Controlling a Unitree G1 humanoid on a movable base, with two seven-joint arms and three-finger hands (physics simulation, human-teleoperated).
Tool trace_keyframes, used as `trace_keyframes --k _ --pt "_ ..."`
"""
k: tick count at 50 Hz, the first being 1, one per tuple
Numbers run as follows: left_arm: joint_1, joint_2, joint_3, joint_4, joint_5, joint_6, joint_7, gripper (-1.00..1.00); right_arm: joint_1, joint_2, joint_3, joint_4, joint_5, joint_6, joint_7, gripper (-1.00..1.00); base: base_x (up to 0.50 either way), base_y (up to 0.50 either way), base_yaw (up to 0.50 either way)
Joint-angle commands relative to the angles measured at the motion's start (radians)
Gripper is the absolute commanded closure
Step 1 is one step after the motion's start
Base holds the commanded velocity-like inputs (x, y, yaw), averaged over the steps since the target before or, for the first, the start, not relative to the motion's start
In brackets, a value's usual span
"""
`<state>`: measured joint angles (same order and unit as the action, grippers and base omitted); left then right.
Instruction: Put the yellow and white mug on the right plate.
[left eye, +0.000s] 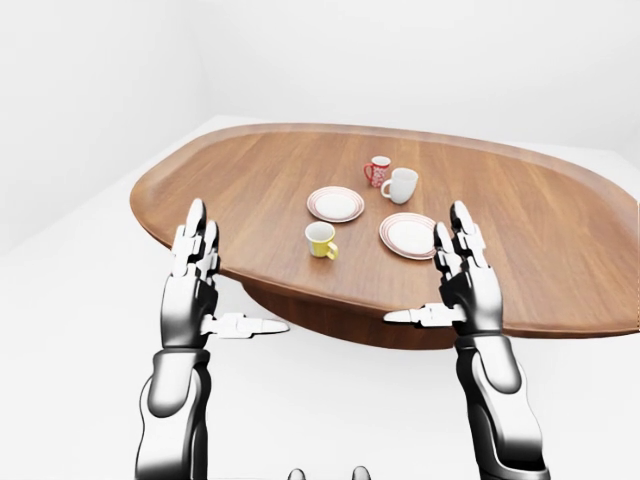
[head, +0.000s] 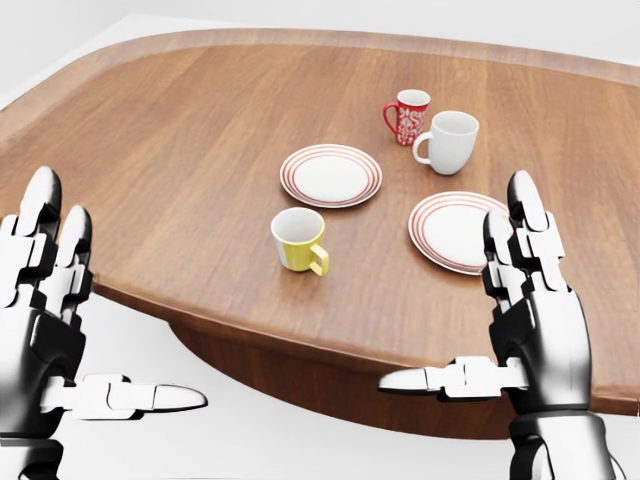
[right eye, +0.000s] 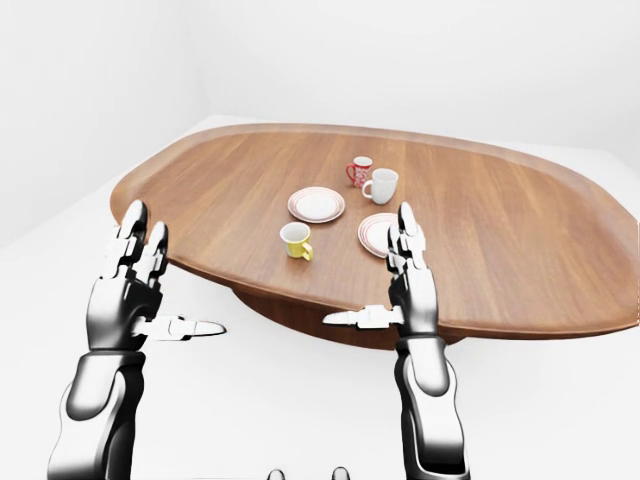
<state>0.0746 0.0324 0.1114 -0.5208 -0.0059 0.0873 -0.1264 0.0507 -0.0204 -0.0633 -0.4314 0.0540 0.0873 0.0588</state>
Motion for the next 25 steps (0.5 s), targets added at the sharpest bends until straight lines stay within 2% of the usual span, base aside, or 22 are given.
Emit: trace_keyframes --k 1,4,7,13,25 --pt "0.000 0.000 0.004 -0.014 0.001 0.000 -0.004 -1.00 -0.017 0.012 -0.020 -0.013 0.014 0.000 -0.034 -1.00 0.00 0.00 0.00" --pt "0.001 0.000 0.003 -0.012 0.002 0.000 -0.004 -1.00 -0.029 0.002 -0.036 0.006 0.062 0.000 -0.020 -1.00 0.00 0.00 0.00" --pt "0.002 -0.001 0.001 -0.011 0.003 0.000 -0.004 -1.00 -0.014 0.007 -0.056 -0.055 0.168 0.000 0.012 -1.00 0.24 0.07 0.00" --pt "0.001 0.000 0.002 -0.012 0.003 0.000 -0.005 -1.00 -0.003 -0.004 -0.018 -0.032 0.110 0.000 0.010 -1.00 0.48 0.14 0.00" --pt "0.003 0.000 0.003 -0.013 0.003 0.000 -0.008 -1.00 0.001 -0.004 -0.018 -0.035 0.099 0.000 0.021 -1.00 0.48 0.14 0.00"
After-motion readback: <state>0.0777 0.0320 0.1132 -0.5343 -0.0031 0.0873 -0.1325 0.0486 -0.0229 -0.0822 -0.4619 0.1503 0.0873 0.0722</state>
